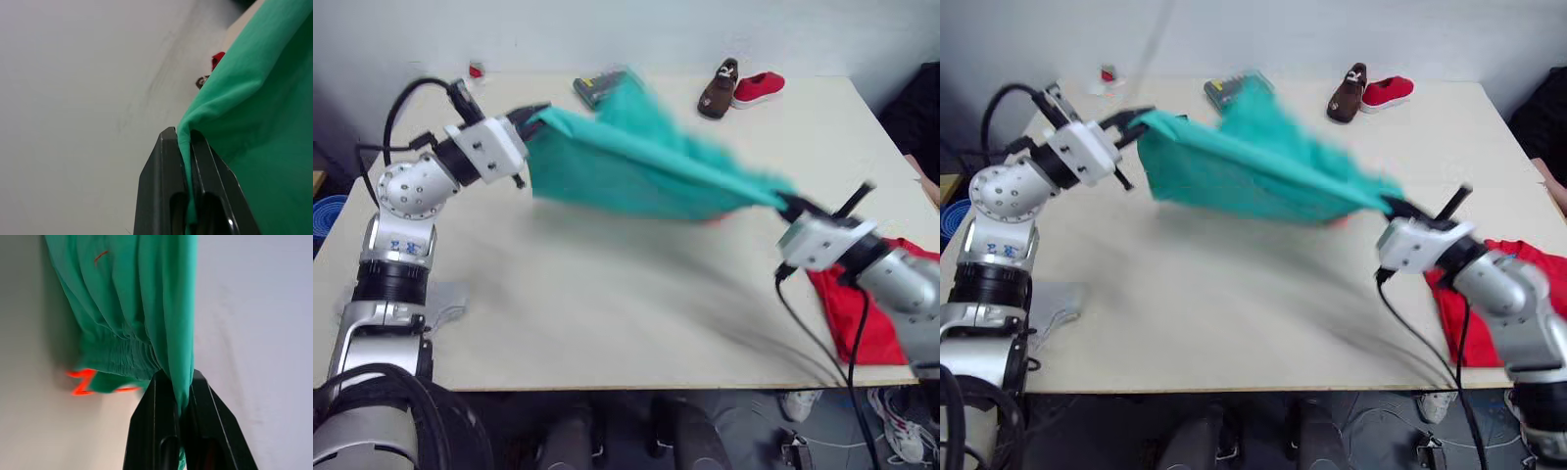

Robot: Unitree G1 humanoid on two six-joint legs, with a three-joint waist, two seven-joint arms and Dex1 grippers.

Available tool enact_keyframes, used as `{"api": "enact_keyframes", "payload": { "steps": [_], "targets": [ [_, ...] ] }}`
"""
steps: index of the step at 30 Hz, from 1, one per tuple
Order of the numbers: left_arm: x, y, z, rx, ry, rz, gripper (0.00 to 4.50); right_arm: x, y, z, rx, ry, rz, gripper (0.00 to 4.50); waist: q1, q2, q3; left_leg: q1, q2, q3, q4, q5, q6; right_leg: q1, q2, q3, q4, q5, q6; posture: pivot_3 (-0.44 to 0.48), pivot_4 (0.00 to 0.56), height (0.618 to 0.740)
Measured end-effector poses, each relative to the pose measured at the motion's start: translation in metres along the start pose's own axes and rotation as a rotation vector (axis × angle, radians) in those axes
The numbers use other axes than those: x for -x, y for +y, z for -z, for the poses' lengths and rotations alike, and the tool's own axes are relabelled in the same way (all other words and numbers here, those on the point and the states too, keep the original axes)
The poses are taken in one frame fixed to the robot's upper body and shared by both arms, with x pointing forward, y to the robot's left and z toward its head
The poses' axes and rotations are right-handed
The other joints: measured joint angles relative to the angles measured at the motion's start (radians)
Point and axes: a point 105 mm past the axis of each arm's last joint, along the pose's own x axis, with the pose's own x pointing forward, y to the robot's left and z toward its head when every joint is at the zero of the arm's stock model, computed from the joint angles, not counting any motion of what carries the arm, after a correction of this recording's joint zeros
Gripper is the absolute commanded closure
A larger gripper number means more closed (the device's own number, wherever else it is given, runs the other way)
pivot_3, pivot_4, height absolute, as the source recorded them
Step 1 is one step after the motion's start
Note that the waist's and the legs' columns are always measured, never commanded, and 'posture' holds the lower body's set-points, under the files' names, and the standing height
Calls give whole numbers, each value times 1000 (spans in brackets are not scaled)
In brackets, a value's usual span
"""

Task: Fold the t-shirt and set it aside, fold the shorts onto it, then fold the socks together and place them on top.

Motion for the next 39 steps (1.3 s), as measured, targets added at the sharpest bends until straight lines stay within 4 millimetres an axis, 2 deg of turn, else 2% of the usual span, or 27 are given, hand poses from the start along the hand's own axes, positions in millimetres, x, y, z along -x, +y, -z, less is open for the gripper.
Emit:
{"api": "enact_keyframes", "payload": {
  "steps": [2, 5, 6, 10, 15, 20, 24, 27, 30, 34, 37, 39],
  "targets": [
    [9, -16, 4, 41, 27, 64, 4487, 2, 22, -1, -63, 8, -72, 4500, 0, 1, 0, 5, 1, -3, 0, -3, -4, 7, -7, 7, -4, 5, -2, 0, 150, 740],
    [27, -51, 8, 133, 73, 214, 4487, 9, 49, -3, -153, 21, -186, 4500, -1, 1, 0, 6, 1, -3, -1, -2, -6, 5, -11, 9, 0, 6, -3, 0, 150, 740],
    [38, -63, 7, 169, 96, 296, 4487, 12, 56, -8, -187, 9, -227, 4500, -1, 1, 0, 4, 1, -3, -1, -1, -7, 1, -11, 9, 2, 5, -4, 0, 150, 740],
    [73, -89, -2, 353, 182, 522, 4487, 25, 77, -20, -319, -11, -352, 4500, 0, 1, 0, 2, 4, -1, -1, 4, -7, -3, -6, 8, 10, 0, -9, 0, 150, 740],
    [131, -122, -22, 541, 356, 882, 4487, 50, 98, -47, -501, -78, -573, 4500, 1, 1, 0, 2, 8, -1, -1, 2, -11, -3, -1, 9, 6, -4, -11, 0, 150, 740],
    [164, -125, -36, 678, 472, 1062, 4487, 69, 106, -68, -662, -124, -739, 4500, 16, 1, 0, 4, 9, -2, -2, -2, -15, -3, -1, 10, 7, -5, -13, 0, 150, 740],
    [175, -120, -47, 754, 490, 1119, 4487, 77, 106, -72, -739, -126, -795, 4500, 24, 1, 0, 3, 9, -2, -2, -2, -15, -5, -1, 10, 7, -6, -14, 0, 150, 740],
    [186, -111, -60, 834, 502, 1206, 4487, 91, 110, -80, -828, -127, -884, 4500, 30, 1, 0, 2, 9, -2, -2, -2, -15, -6, -1, 8, 7, -7, -15, 0, 150, 740],
    [177, -93, -66, 794, 490, 1206, 4487, 101, 108, -90, -932, -148, -940, 4500, 33, 1, 0, 2, 9, -2, -2, -2, -15, -5, 0, 9, 7, -7, -15, 0, 150, 740],
    [137, -57, -58, 581, 385, 1098, 4487, 100, 92, -94, -1063, -180, -894, 4500, 49, 2, -1, 3, 9, -2, -2, -3, -17, -4, 0, 9, 8, -6, -15, 0, 150, 740],
    [79, -32, -44, 456, 247, 975, 4487, 91, 76, -88, -1138, -201, -779, 4500, 69, 1, -4, 3, 7, -1, 1, 0, -13, -3, 3, 10, 9, -5, -14, 0, 150, 740],
    [17, -12, -35, 359, 157, 897, 4487, 79, 62, -73, -1214, -202, -636, 4500, 93, -5, -7, -2, 8, -2, 7, 1, -11, -4, 10, 8, 9, -3, -13, 0, 150, 740]
  ]
}}
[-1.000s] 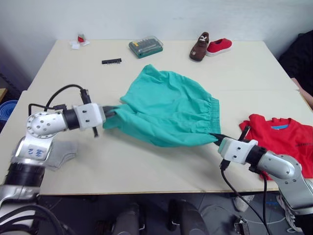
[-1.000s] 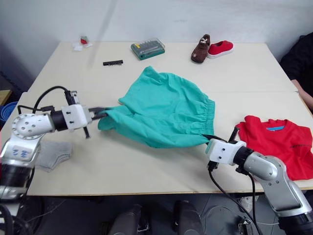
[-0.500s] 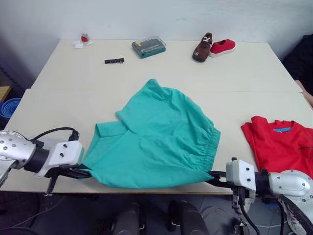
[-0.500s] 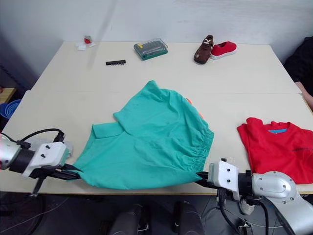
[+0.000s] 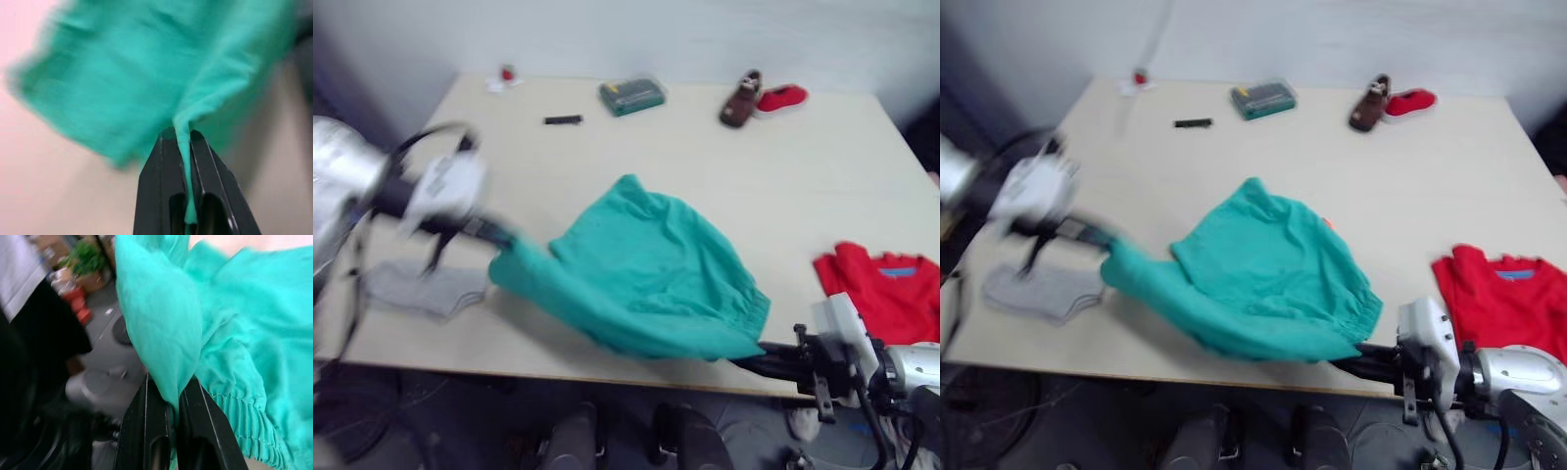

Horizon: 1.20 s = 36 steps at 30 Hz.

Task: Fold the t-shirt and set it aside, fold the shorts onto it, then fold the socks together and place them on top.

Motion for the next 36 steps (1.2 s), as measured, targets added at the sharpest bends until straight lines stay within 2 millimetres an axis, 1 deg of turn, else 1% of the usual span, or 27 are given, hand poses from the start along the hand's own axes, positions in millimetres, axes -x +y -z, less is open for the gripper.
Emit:
{"api": "enact_keyframes", "payload": {
  "steps": [1, 2, 3, 4, 5, 7, 9, 12, 15, 17, 20, 23, 26, 27, 28, 32, 33, 34, 36],
  "targets": [
    [-13, 23, -4, -48, 13, -26, 4487, 1, -10, -4, -24, -44, 51, 4500, 5, -2, -1, -1, 0, 1, 3, -1, 1, 0, 0, 1, -1, 1, 1, 0, 150, 740],
    [-24, 41, -9, -114, 44, -52, 4487, 2, -17, -7, -53, -82, 93, 4500, 3, -3, -2, -1, 0, 3, 6, -4, 5, 0, 0, 3, -2, 1, 2, 0, 150, 740],
    [-30, 50, -10, -145, 62, -67, 4487, 3, -21, -9, -72, -103, 115, 4500, -5, -2, -2, -1, 1, 7, 6, -7, 8, -1, -4, 6, -1, 1, 3, 0, 150, 740],
    [-37, 61, -11, -172, 74, -103, 4487, 3, -24, -6, -104, -114, 142, 4500, -13, -2, -2, -1, 1, 8, 6, -9, 9, -1, -8, 7, 0, 1, 3, 0, 150, 740],
    [-49, 76, -13, -184, 83, -179, 4487, 5, -30, 0, -143, -116, 190, 4500, -20, -3, -2, -1, 1, 9, 6, -11, 11, -1, -8, 7, -1, 2, 4, 0, 150, 740],
    [-72, 93, -18, -211, 79, -276, 4487, 6, -40, 6, -168, -102, 272, 4500, -30, -3, -2, -3, -1, 10, 6, -13, 14, -3, -10, 7, -1, 2, 5, 0, 150, 740],
    [-92, 98, -20, -225, 69, -324, 4487, 7, -48, 11, -168, -82, 346, 4500, -42, -3, -2, -5, -1, 11, 7, -15, 16, -4, -10, 7, -2, 2, 7, 0, 150, 740],
    [-118, 97, -19, -269, 89, -362, 4487, 9, -58, 17, -184, -68, 451, 4500, -49, -3, -1, -7, -1, 13, 8, -15, 16, -6, -10, 9, -3, 3, 11, 0, 150, 740],
    [-133, 99, -20, -286, 97, -414, 4487, 11, -67, 18, -149, -31, 527, 4500, -48, -3, -1, -6, -1, 14, 9, -15, 16, -7, -11, 11, -5, 2, 12, 0, 150, 740],
    [-138, 100, -19, -289, 108, -430, 4487, 10, -71, 20, -131, -8, 555, 4500, -48, -3, -1, -6, 0, 14, 9, -15, 16, -7, -11, 12, -4, 2, 12, 0, 150, 740],
    [-145, 98, -16, -277, 124, -434, 3875, 11, -81, 18, -105, 7, 621, 4500, -48, -3, -1, -6, 0, 15, 9, -15, 16, -9, -12, 13, -2, 2, 12, 0, 150, 740],
    [-150, 93, -8, -239, 136, -418, 2972, 14, -88, 17, -94, 18, 666, 3703, -47, -3, -1, -7, 0, 17, 9, -14, 15, -11, -11, 13, -1, 2, 11, 0, 150, 740],
    [-149, 91, 0, -216, 152, -411, 2009, 16, -91, 19, -85, 41, 684, 2670, -46, -3, -1, -14, 0, 18, 11, -13, 15, -19, -11, 14, 2, 2, 11, 0, 150, 740],
    [-146, 92, 3, -198, 148, -423, 1678, 18, -90, 19, -73, 56, 683, 2287, -46, -3, -1, -15, -1, 19, 12, -13, 16, -20, -10, 14, 7, 2, 12, 0, 150, 740],
    [-142, 93, 6, -177, 146, -439, 1375, 21, -90, 18, -61, 67, 682, 1957, -46, -3, -1, -15, -1, 19, 12, -13, 16, -20, -10, 14, 7, 2, 12, 0, 150, 740],
    [-109, 105, 14, -54, 80, -551, 113, 35, -88, 4, 6, 75, 692, 555, -48, -3, -1, -15, 0, 19, 12, -13, 16, -20, -10, 14, 7, 2, 12, 0, 150, 740],
    [-100, 107, 17, -25, 62, -573, 0, 38, -87, -2, 26, 71, 690, 193, -48, -3, -1, -14, 0, 19, 12, -12, 15, -20, -10, 14, 8, 2, 12, 0, 150, 740],
    [-93, 108, 18, -7, 49, -585, 0, 39, -86, -6, 43, 66, 687, 21, -48, -3, -1, -14, 0, 19, 12, -12, 15, -20, -10, 14, 8, 2, 12, 0, 150, 740],
    [-76, 110, 23, 45, 10, -611, 0, 42, -84, -17, 83, 66, 674, 21, -48, -3, -1, -14, 0, 19, 12, -12, 15, -20, -9, 13, 8, 2, 12, 0, 150, 740]
  ]
}}
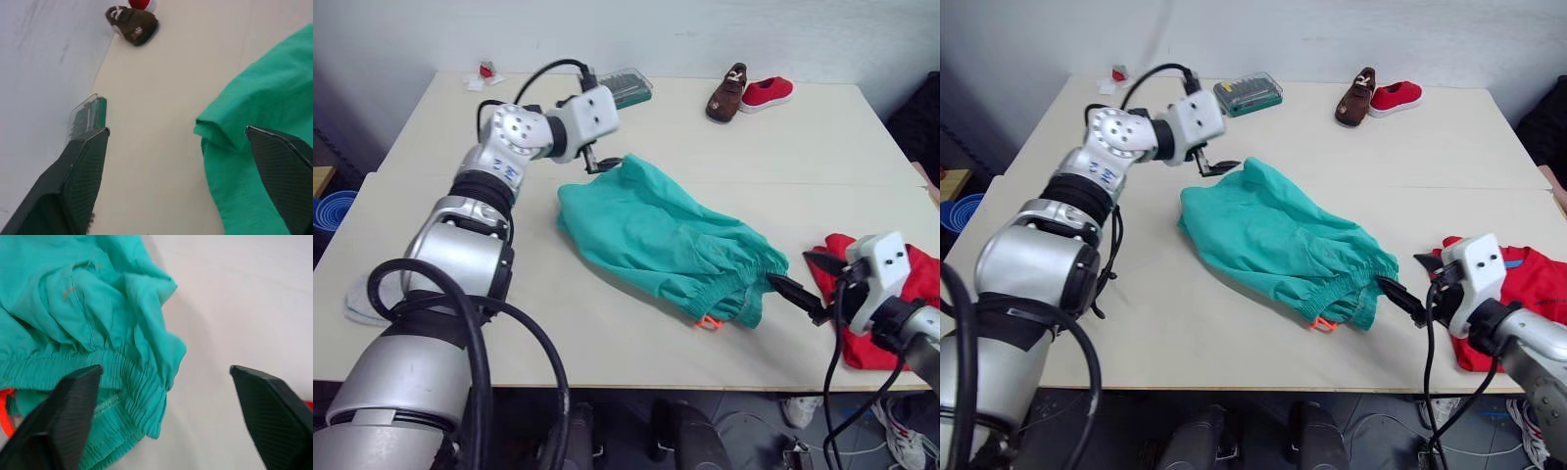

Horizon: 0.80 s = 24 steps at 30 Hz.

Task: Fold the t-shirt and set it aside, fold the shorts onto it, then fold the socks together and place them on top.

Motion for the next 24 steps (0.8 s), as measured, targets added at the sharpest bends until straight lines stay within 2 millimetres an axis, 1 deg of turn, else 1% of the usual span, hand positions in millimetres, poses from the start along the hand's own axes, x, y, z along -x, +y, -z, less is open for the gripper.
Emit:
{"api": "enact_keyframes", "payload": {
  "steps": [3, 5, 8, 10, 12, 13, 15, 19, 20, 21, 22, 24],
  "targets": [
    [14, 9, 8, 114, -38, -30, 0, 2, 0, -17, 44, -27, -15, 21, 0, 0, 0, 0, 0, 0, 0, 0, 0, 0, 0, 0, 0, 0, 0, 0, 150, 740],
    [20, 7, 7, 197, -105, -3, 0, 0, 2, -30, 51, -68, -28, 21, 0, 0, 0, 0, 0, 0, 1, 0, 0, 0, 2, 0, 1, 0, 0, 0, 150, 740],
    [25, -9, 6, 264, -191, 105, 0, -6, 14, -47, 80, -115, -74, 21, 2, 0, 0, 0, 0, 0, 2, 0, 0, 0, 3, 0, 2, 0, 0, 0, 150, 740],
    [24, -28, 6, 276, -232, 199, 0, -17, 28, -54, 81, -132, -125, 21, 0, 0, 0, 0, 0, 0, 3, 0, 0, 1, 2, 1, 2, 0, 0, 0, 150, 740],
    [18, -49, 6, 298, -252, 274, 0, -30, 45, -55, 72, -139, -191, 399, 1, 0, 0, -1, 0, -1, 6, 0, 0, 1, 3, 0, 4, 0, 0, 0, 150, 740],
    [14, -57, 6, 312, -255, 302, 187, -36, 53, -53, 64, -134, -223, 621, 2, 0, 0, -1, 0, -1, 6, 0, 0, 1, 2, 0, 5, 0, 0, 0, 150, 740],
    [13, -67, 6, 327, -257, 328, 635, -47, 65, -48, 60, -119, -257, 1329, 0, 0, 0, -2, 0, -1, 8, 0, 0, 0, 2, 1, 6, 0, 0, 0, 150, 740],
    [21, -73, 2, 318, -276, 358, 1883, -55, 86, -35, 112, -64, -326, 2706, -4, 0, 0, -1, 1, -1, 7, 0, 0, 0, 2, 1, 7, 0, 0, 0, 150, 740],
    [24, -74, 2, 315, -273, 367, 1517, -55, 90, -34, 131, -59, -342, 2745, -5, 0, 0, -1, 1, -1, 7, 0, 0, 0, 2, 1, 7, 0, 0, 0, 150, 740],
    [32, -78, 5, 276, -258, 387, 1421, -52, 94, -32, 158, -50, -358, 2671, -6, 0, 0, -1, 1, -1, 7, 0, 0, 0, 2, 1, 7, 0, 0, 0, 150, 740],
    [42, -82, 12, 235, -227, 411, 1164, -48, 97, -26, 195, -23, -367, 2511, -9, 1, 0, 0, 1, -1, 7, 0, -1, 0, 1, 2, 7, 0, 0, 0, 150, 740],
    [58, -88, 29, 183, -161, 445, 563, -43, 98, -13, 240, 39, -364, 1940, -16, 1, 0, 0, 1, -1, 7, 0, -1, 0, 0, 1, 7, 0, 0, 0, 150, 740]
  ]
}}
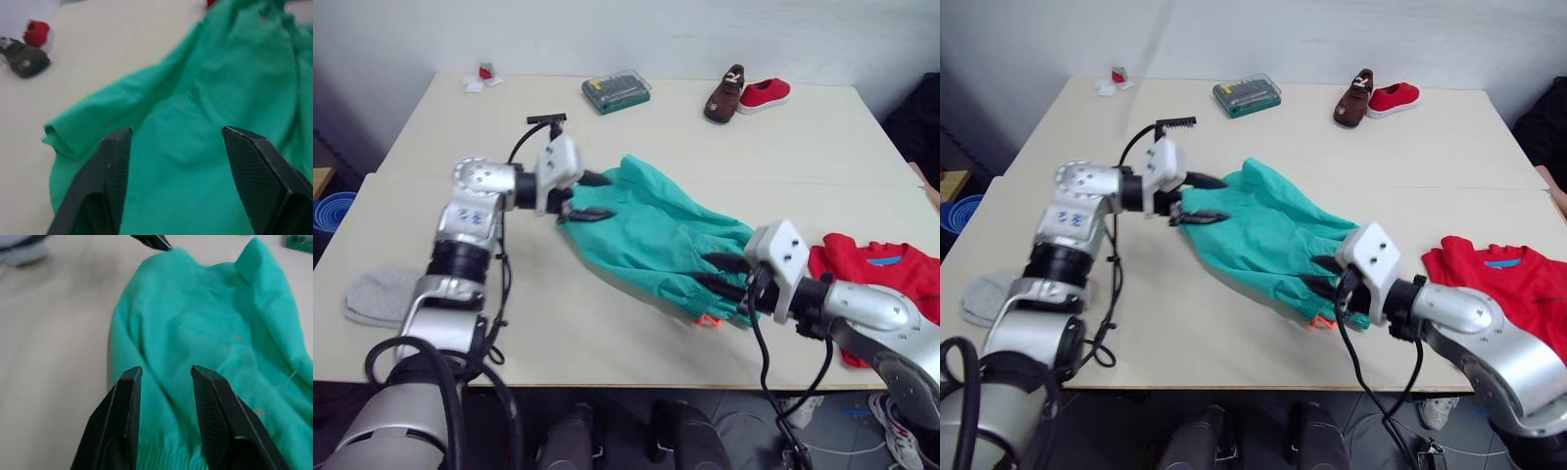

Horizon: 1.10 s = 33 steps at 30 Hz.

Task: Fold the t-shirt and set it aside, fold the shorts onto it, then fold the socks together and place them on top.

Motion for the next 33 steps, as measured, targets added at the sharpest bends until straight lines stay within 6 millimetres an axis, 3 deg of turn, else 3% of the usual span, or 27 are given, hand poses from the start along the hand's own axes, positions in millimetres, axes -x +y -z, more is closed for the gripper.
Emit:
{"api": "enact_keyframes", "payload": {
  "steps": [2, 5, 10, 16, 18, 29, 32, 33],
  "targets": [
    [14, -14, 15, -77, 98, 68, 0, 4, 7, 17, 37, 82, -12, 1115, -4, 0, 0, 0, 0, 0, 0, 0, 0, 0, 0, 0, 0, 0, 0, 0, 150, 740],
    [21, -20, 20, -185, 169, 121, 0, 2, 16, 21, 105, 97, -29, 132, -1, 0, 0, 0, 0, 0, 2, 0, 0, 1, -2, 0, -2, 0, 0, 0, 150, 740],
    [15, -19, 37, -369, 290, 170, 0, -11, 20, 39, 306, 177, -15, 21, -1, 0, 0, 0, 0, 0, 3, 0, 0, 0, -3, 0, -3, 0, 0, 0, 150, 740],
    [-3, -4, 46, -470, 353, 126, 0, -23, 4, 51, 457, 224, 58, 21, -5, 0, 0, -1, 0, 0, 3, 0, 0, 0, -2, -1, 0, 0, 0, 0, 150, 740],
    [-8, -1, 49, -480, 370, 112, 0, -27, 0, 51, 480, 216, 76, 580, -5, 0, 0, -1, 0, 0, 3, 0, 0, 0, -2, -1, 0, 0, 0, 0, 150, 740],
    [-23, 2, 59, -500, 409, 87, 3467, -28, -13, 64, 553, 236, 82, 4410, -2, -1, 0, 0, 0, 0, 7, -1, 2, 1, -4, 0, 0, 0, 0, 0, 150, 740],
    [-24, 0, 59, -504, 411, 100, 4449, -26, -16, 64, 558, 234, 82, 4500, -4, -1, 0, 0, 0, 0, 6, -1, 2, 0, -3, -1, 1, 0, 0, 0, 150, 740],
    [-25, -1, 59, -505, 409, 108, 4482, -25, -16, 64, 560, 231, 77, 4500, -4, -1, 0, 0, 0, 0, 6, -1, 2, 0, -3, -1, 1, 0, 0, 0, 150, 740]
  ]
}}
